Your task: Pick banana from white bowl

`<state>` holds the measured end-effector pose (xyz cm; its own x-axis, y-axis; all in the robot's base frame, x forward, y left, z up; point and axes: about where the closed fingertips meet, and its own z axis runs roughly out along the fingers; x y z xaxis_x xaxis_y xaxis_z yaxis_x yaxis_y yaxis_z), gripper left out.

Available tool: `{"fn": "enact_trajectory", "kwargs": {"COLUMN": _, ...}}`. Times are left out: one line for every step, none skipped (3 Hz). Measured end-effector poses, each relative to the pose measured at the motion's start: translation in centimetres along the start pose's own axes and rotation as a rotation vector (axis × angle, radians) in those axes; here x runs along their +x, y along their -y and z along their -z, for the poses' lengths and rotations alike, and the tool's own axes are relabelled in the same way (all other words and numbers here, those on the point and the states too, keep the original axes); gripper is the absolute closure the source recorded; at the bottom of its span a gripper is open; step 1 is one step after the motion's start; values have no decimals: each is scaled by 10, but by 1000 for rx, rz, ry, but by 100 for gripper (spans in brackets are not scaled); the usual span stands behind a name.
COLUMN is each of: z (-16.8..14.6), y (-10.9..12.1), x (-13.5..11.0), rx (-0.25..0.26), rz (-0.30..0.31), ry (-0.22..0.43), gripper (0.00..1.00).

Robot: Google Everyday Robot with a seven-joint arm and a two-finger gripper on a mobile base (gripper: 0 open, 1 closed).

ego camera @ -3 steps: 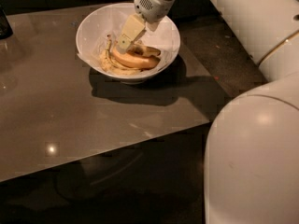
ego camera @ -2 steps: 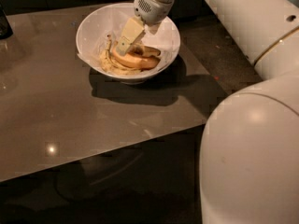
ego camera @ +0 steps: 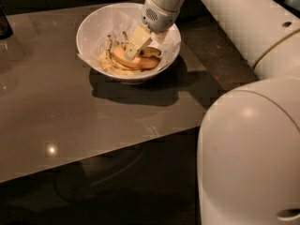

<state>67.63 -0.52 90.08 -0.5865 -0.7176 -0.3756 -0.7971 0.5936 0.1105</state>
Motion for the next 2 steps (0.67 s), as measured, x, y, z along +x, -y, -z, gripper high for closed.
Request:
{"fn": "enact_trajectory", "kwargs": {"z": 0, "y": 0, "x": 0, "rx": 0, "rz": 0, "ry": 0, "gripper": 35}}
{"fn": "enact_trajectory", "kwargs": {"z": -2, "y": 3, "x": 2, "rx": 15, "rz": -2, "ry": -4, "gripper": 58}}
